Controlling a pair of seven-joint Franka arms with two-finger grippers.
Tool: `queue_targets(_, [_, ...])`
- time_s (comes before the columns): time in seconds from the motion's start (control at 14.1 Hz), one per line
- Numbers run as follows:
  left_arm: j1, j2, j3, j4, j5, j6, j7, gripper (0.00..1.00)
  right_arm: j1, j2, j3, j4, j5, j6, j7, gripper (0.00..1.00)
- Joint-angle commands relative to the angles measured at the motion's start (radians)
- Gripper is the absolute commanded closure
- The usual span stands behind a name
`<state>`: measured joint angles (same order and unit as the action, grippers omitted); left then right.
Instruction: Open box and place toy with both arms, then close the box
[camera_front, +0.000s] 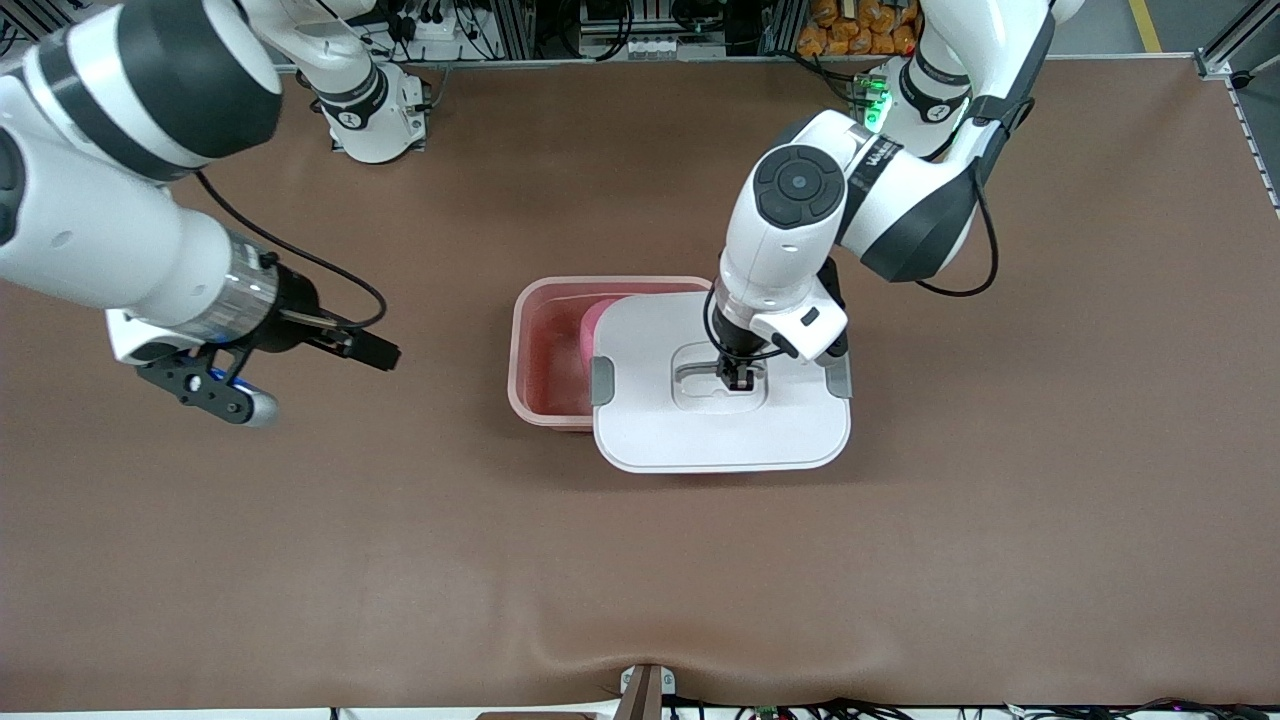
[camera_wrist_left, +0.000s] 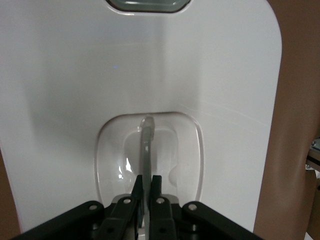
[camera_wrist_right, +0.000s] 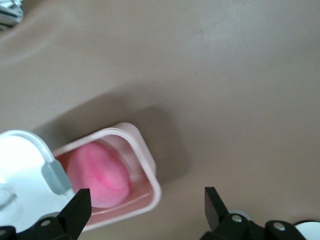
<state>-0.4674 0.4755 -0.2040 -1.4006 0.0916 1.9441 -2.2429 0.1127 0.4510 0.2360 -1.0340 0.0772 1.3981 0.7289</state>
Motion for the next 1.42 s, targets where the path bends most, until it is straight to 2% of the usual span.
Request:
queue_targets(0.0, [-0.016,0.031,0.006,0.060,0.003,-0.001,-0.018,1.00,-0.036,-0.050,0.003,-0.021,-0.019,-0.025,-0.109,0.00])
queue_targets(0.28, [-0.069,0.058,0.015,0.101,0.003,0.009,-0.023,1.00,-0.053,-0.098,-0.067,-0.023,-0.030,-0.091,-0.322,0.00])
queue_targets(0.43, [-0.097,0.074,0.018,0.114,0.005,0.015,-0.091,1.00,-0.056,-0.129,-0.105,-0.026,-0.033,-0.114,-0.420,0.00])
queue_targets(0.78, [-0.132,0.086,0.021,0.130,0.005,0.021,-0.173,1.00,-0.102,-0.179,-0.132,-0.040,-0.051,-0.169,-0.598,0.00])
queue_targets(0.99, [-0.154,0.120,0.026,0.161,0.005,0.032,-0.210,1.00,-0.114,-0.238,-0.147,-0.109,-0.068,-0.166,-0.657,0.00])
queue_targets(1.21, [-0.220,0.124,0.070,0.160,0.008,0.032,-0.213,1.00,-0.131,-0.277,-0.149,-0.158,-0.082,-0.150,-0.661,0.00])
queue_targets(1.35, [-0.295,0.133,0.147,0.160,0.007,0.032,-0.224,1.00,-0.130,-0.322,-0.161,-0.222,-0.080,-0.108,-0.663,0.00])
